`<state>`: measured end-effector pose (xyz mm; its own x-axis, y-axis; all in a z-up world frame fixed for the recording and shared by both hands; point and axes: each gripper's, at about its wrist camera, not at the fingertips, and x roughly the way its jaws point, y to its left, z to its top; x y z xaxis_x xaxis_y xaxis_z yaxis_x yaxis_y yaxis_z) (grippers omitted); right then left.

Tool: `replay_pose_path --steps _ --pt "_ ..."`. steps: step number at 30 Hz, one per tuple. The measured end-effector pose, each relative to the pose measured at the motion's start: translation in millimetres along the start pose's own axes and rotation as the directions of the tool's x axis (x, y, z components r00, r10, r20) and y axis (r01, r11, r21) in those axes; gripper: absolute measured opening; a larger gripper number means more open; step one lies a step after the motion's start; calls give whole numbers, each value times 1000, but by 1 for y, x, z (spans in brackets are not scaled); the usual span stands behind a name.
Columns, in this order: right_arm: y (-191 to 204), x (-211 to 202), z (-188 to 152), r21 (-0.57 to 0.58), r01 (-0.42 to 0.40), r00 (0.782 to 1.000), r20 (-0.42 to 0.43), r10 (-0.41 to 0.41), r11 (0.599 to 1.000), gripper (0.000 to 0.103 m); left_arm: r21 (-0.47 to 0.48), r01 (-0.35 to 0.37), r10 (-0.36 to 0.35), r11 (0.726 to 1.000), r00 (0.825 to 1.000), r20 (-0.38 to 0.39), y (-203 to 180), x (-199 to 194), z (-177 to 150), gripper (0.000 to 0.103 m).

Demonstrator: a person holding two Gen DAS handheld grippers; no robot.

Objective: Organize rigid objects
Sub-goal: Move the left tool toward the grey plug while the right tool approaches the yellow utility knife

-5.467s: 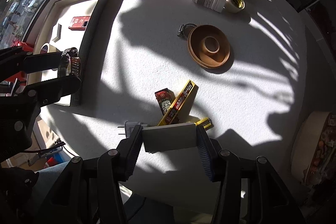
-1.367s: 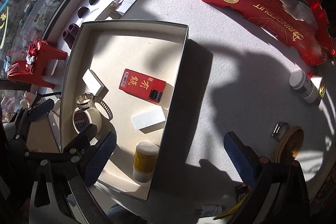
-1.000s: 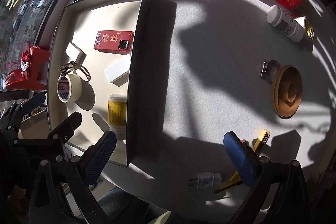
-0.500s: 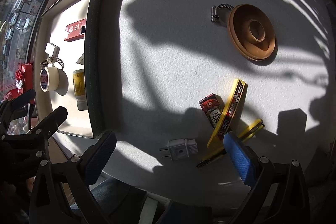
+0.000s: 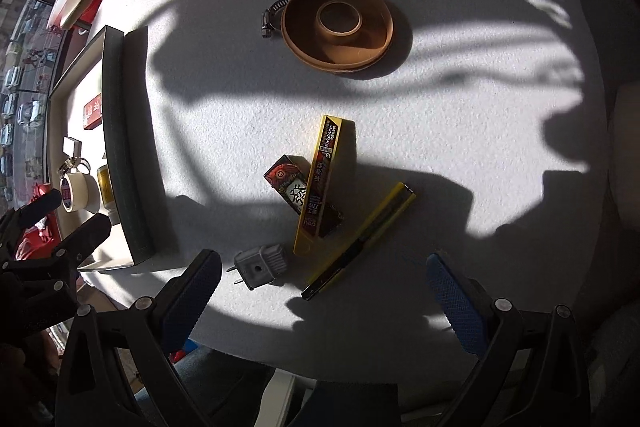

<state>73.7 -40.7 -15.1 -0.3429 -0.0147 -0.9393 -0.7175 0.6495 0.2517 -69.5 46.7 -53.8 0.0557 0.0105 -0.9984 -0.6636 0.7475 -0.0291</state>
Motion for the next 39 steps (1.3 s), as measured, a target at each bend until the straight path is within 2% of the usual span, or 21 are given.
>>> replay_pose_path --steps 6,9,12,16,19,21,26,29,32,34,39 --pt "-52 10 -17 132 -9 999 -37 14 991 103 78 18 -15 997 999 -41 -34 13 9 103" --pt "-69 14 -25 163 -10 999 -48 18 987 103 166 33 -23 986 998 -61 -63 23 12 103" --pt "-80 16 -32 178 -11 998 -57 22 984 103 279 27 -6 960 997 -74 -93 36 4 103" --pt "-91 23 -46 187 -15 997 -67 28 982 103 427 31 2 904 997 -76 -129 47 -17 103" --pt "-97 29 -53 198 -15 996 -81 32 980 103 487 7 31 874 997 -71 -146 58 -28 103" --pt "-96 36 -54 200 -12 996 -87 30 980 103 495 0 45 869 996 -78 -154 69 -29 103" --pt "-104 40 -68 208 -17 996 -87 36 978 103 478 -63 102 876 993 -57 -151 88 -24 103" --pt "-102 43 -71 205 -20 996 -83 38 978 103 431 -98 124 897 992 -32 -136 93 -14 103" --pt "-88 49 -66 202 -20 996 -82 37 979 103 340 -87 103 936 994 -30 -118 94 3 103" --pt "-81 54 -61 209 -24 997 -64 38 978 103 294 -69 87 953 995 -49 -111 96 10 103" --pt "-57 71 -43 202 -8 1000 -26 13 979 103 272 -64 79 960 996 -46 -99 97 15 103"
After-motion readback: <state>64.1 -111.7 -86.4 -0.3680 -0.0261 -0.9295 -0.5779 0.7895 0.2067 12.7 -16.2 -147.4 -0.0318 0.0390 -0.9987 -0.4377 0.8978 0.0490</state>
